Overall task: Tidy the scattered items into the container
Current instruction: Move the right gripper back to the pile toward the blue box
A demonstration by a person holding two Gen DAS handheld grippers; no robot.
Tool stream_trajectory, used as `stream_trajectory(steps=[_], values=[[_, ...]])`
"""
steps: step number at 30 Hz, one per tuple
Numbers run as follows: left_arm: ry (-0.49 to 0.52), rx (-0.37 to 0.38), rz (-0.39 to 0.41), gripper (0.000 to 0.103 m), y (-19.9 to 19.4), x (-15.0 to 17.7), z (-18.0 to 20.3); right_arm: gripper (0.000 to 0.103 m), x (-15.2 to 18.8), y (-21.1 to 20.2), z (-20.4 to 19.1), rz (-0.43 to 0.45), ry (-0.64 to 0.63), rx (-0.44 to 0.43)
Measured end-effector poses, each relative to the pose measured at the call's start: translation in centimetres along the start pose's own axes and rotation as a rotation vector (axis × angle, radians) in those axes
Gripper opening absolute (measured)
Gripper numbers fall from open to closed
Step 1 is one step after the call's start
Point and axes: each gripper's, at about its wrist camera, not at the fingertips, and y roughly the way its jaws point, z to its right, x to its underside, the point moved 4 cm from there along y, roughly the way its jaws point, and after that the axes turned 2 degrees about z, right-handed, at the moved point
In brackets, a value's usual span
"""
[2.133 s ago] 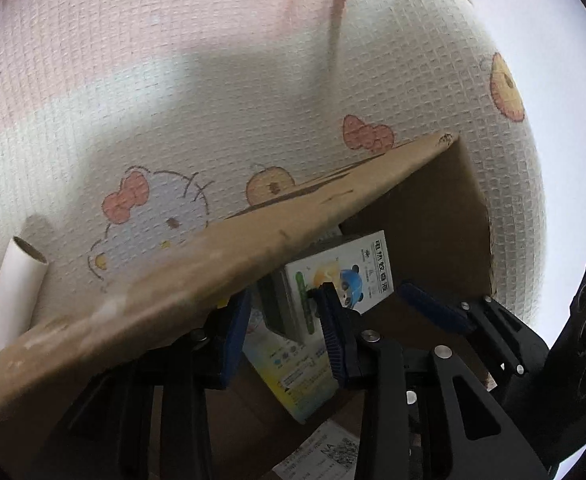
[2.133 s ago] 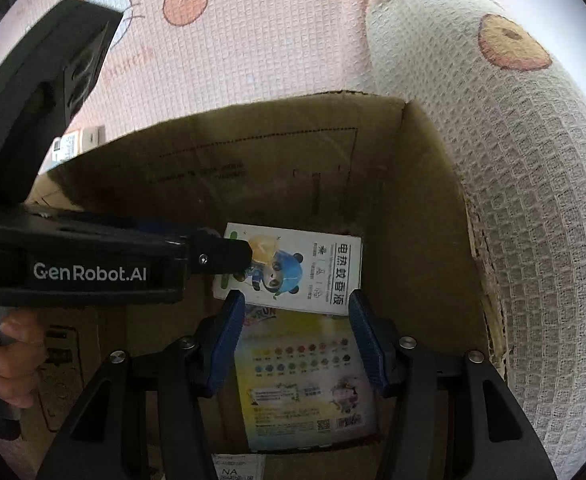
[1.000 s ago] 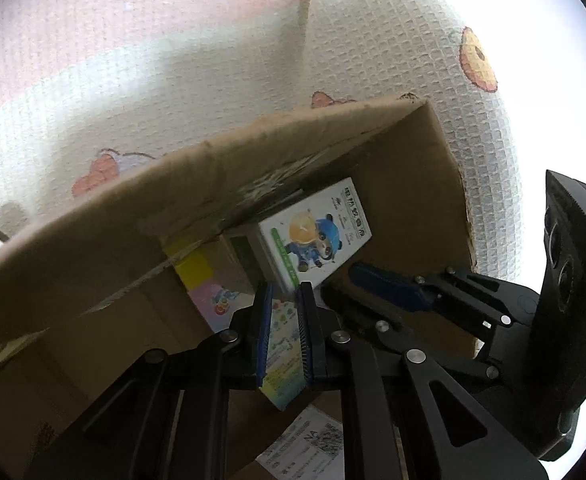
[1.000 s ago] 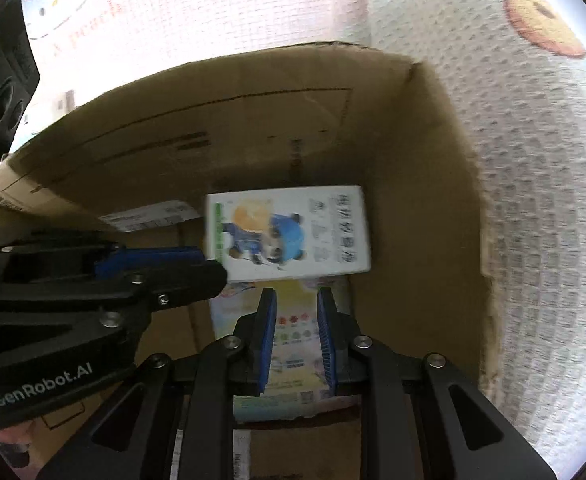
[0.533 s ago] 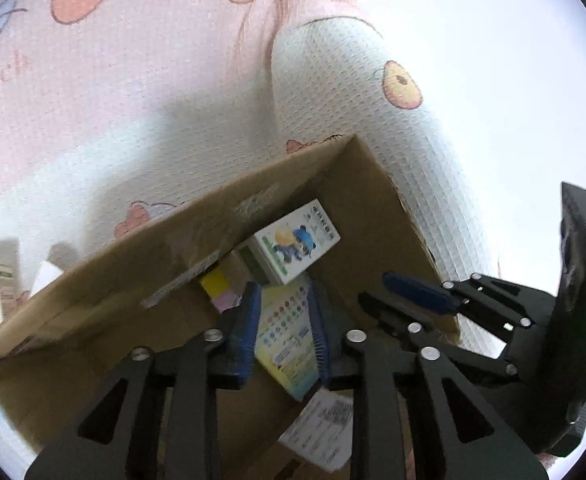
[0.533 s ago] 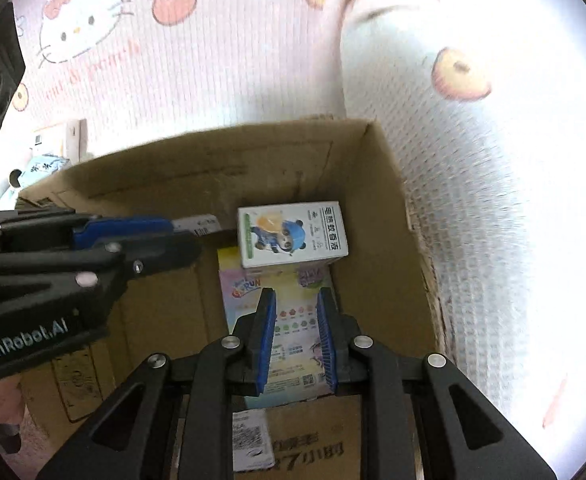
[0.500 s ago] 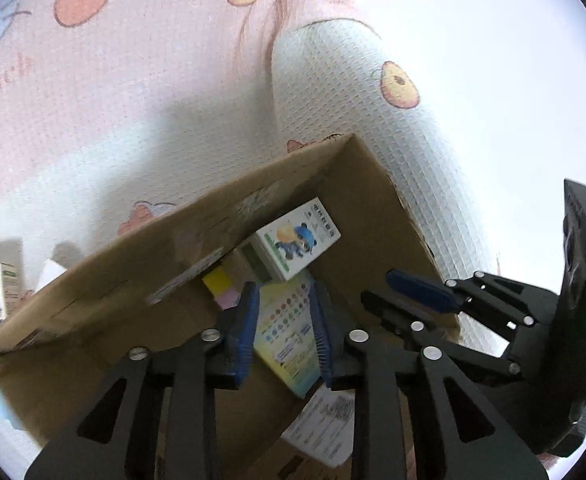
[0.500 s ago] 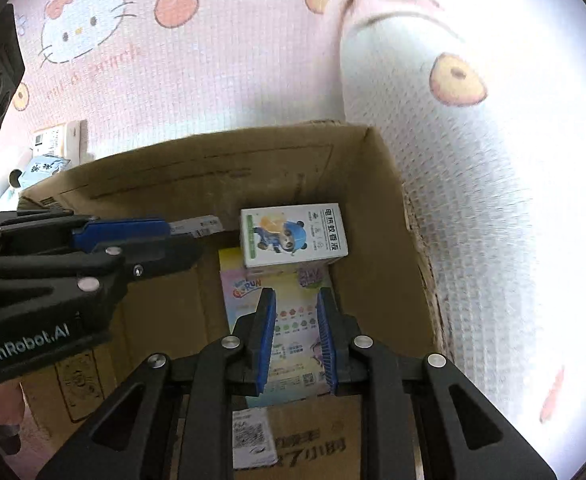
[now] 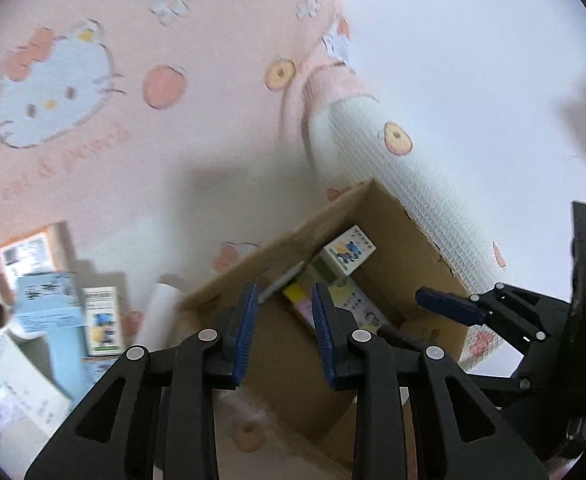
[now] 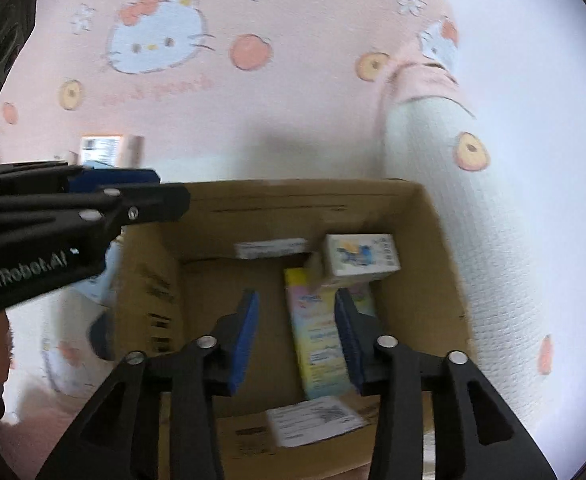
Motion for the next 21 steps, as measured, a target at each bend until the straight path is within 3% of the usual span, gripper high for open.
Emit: stream_trajectory(steps=[5, 11, 17, 21], values=[[-0.029, -0.047, 0.043, 0.047, -2.6, 1.4, -3.8, 0.042, 0.3, 0.2, -2.1, 0.029, 0.03, -0.037], [-0.103, -0.129, 0.021, 0.048, -4.2, 2.1, -10.6, 0.059, -0.4, -0.3, -6.3, 0.067, 0.023, -0.064], [-0.206, -0.17, 0.045, 0.048, -6.2, 2.4, -16.6, 0.06, -1.2, 0.9, -11.3, 0.055, -0.046, -0.108], [-0.251, -0.15, -0.014, 0.048, -5.5, 3.8, -19.4, 0.06, -2.6, 2.7, -14.5, 0.035, -0.086, -0.147]])
